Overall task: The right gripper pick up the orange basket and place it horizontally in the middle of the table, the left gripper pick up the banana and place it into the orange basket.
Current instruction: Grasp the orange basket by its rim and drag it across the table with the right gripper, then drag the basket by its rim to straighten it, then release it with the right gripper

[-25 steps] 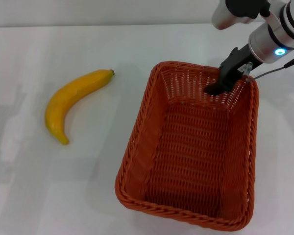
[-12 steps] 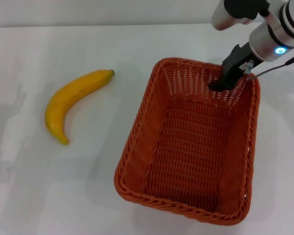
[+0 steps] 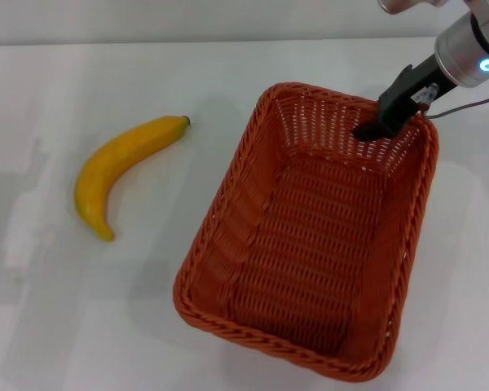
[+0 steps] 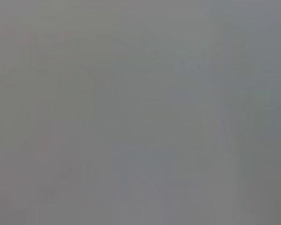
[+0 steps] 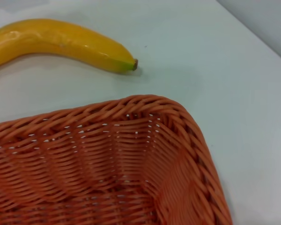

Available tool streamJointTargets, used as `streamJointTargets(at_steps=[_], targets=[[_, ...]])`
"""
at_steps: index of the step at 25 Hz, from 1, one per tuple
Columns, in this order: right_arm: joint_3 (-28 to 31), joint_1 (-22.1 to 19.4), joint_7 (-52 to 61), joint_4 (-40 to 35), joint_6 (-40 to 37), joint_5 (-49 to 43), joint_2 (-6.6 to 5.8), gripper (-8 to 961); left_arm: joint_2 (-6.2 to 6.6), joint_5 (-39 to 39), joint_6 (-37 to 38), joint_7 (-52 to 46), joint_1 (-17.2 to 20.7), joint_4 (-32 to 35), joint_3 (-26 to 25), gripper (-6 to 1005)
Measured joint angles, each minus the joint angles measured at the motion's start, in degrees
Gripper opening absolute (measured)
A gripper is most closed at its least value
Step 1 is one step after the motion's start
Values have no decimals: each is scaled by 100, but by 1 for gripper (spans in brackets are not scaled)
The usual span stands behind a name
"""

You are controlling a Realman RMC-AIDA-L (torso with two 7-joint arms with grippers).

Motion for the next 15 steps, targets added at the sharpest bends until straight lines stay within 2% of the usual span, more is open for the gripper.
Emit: streamJointTargets(at_steps=[4, 11, 15], targets=[[35, 57, 226, -27, -253, -1, -71, 275, 0, 3, 0, 0, 0, -1, 8, 893], [329, 208, 545, 25, -654, -3, -288, 194, 2, 6, 0, 0, -4, -1, 18, 893], [444, 295, 611, 65, -824, -4, -369, 179, -1, 39, 0, 0, -18, -20, 19, 894]])
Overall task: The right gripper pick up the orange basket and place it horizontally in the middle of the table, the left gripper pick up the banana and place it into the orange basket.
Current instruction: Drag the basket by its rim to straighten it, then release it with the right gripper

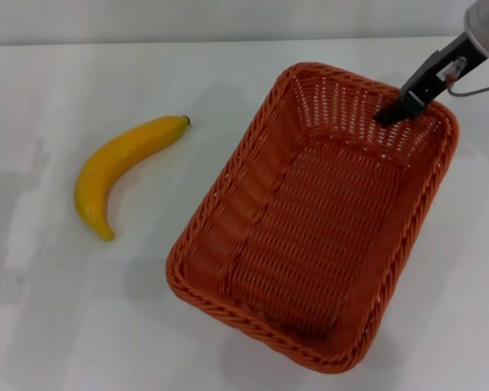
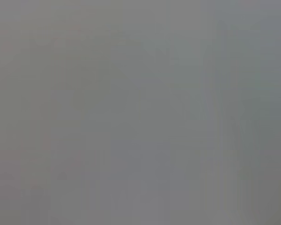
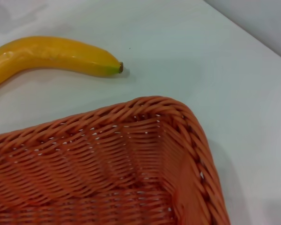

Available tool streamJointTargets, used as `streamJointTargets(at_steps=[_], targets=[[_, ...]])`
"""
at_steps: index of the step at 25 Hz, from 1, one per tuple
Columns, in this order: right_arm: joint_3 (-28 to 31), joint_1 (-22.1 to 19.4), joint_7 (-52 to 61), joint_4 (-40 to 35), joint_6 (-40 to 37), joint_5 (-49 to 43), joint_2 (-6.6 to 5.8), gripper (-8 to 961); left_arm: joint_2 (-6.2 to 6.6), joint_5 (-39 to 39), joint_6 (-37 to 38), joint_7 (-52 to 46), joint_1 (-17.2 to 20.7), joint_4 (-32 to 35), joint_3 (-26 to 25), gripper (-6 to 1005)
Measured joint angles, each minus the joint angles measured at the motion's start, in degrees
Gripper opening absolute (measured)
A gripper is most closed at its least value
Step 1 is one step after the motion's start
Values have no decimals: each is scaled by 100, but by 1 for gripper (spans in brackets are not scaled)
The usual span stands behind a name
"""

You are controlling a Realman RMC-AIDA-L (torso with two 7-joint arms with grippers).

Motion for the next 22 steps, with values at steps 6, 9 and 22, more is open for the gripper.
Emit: streamJointTargets(at_steps=[6, 9, 22], targets=[[618, 289, 174, 447, -433, -25, -267, 166, -3, 29, 0, 0, -16, -5, 52, 894], [1021, 301, 206, 621, -532, 14, -379, 160, -1, 30, 0, 0, -17, 2, 124, 894], [1941, 64, 165, 1417, -783, 142, -669, 156, 3, 28, 0, 0, -57, 19, 139, 894]])
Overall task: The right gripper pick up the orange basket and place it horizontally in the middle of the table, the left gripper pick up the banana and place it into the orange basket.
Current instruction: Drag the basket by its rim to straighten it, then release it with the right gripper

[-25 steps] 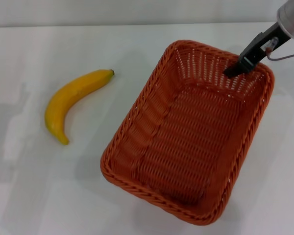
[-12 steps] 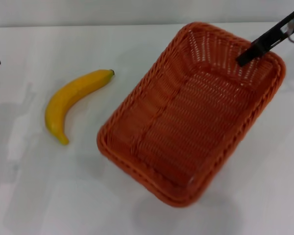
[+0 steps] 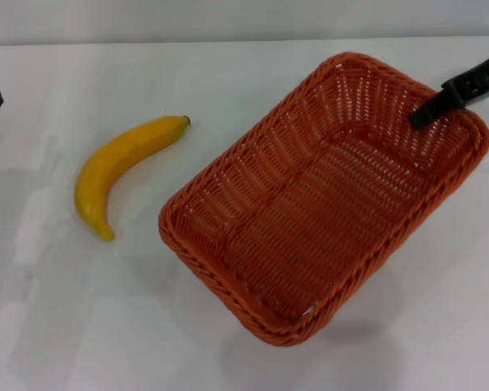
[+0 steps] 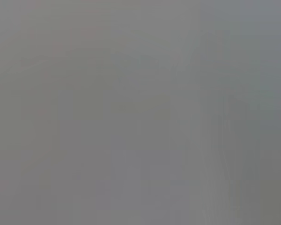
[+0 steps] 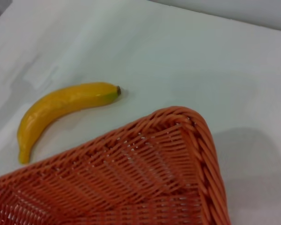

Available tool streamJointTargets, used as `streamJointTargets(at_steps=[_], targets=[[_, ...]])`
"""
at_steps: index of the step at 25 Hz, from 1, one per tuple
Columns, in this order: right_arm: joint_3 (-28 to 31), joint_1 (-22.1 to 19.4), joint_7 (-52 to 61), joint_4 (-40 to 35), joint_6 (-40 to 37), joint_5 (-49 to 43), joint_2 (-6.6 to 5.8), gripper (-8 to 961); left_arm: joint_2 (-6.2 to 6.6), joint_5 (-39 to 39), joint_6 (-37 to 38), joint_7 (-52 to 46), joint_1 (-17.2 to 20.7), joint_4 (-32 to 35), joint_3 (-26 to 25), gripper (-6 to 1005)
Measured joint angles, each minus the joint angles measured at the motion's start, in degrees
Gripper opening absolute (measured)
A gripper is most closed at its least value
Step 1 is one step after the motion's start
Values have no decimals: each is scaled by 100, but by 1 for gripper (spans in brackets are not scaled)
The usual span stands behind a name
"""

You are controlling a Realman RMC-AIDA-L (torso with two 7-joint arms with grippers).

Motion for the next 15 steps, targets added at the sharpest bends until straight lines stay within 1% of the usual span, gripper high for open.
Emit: streamJointTargets(at_steps=[2, 5, 11, 15], targets=[[92, -97, -6, 160, 14, 138, -67, 157, 4, 0, 0, 0, -9, 0, 2, 894], [196, -227, -11, 228, 12, 327, -97, 158, 8, 0, 0, 0, -13, 1, 2, 893], [244, -632, -20, 248, 159, 847, -116, 161, 17, 0, 0, 0, -62, -38, 1, 893], [312, -872, -23, 251, 300, 1020, -77, 163, 21, -35, 0, -5, -74, -24, -8, 893]])
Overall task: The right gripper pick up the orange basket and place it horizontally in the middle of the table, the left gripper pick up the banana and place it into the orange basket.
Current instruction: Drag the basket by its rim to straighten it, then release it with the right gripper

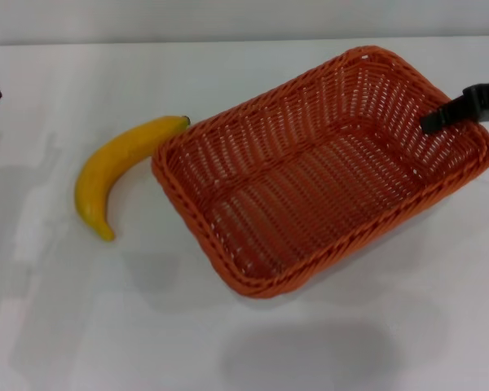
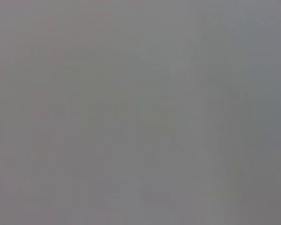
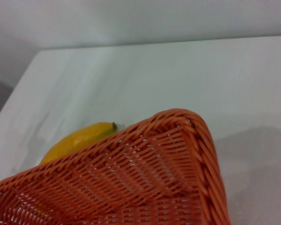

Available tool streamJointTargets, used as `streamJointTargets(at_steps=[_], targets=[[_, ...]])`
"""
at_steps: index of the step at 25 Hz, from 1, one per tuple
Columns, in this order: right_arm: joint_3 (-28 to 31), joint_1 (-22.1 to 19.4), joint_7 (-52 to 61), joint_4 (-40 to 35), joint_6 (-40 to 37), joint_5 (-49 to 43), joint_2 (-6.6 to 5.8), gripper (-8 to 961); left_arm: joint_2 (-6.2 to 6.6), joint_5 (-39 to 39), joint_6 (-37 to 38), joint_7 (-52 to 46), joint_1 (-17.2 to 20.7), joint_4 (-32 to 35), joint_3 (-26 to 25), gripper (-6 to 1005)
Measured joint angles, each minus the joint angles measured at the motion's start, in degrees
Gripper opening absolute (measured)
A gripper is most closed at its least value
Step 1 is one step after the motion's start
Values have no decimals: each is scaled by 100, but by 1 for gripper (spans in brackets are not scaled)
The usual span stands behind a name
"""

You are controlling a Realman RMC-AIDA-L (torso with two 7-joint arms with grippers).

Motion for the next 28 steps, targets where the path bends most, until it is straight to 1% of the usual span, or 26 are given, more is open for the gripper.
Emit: streamJointTargets(at_steps=[5, 11, 14, 23, 28], targets=[[95, -286, -8, 4, 178, 248, 44, 165, -3, -30, -2, -23, -1, 12, -39, 893], [280, -573, -110, 6, 362, 530, 143, 168, -2, -38, -6, -25, -8, 28, -44, 893], [286, -672, -117, -15, 389, 683, 225, 170, 1, -38, -7, -25, -25, 28, -44, 893], [292, -727, -145, -54, 529, 792, 406, 174, 4, -36, -76, -9, -66, 26, -44, 893], [294, -801, -175, -161, 620, 919, 553, 176, 4, -35, -93, -1, -73, 26, -44, 893]])
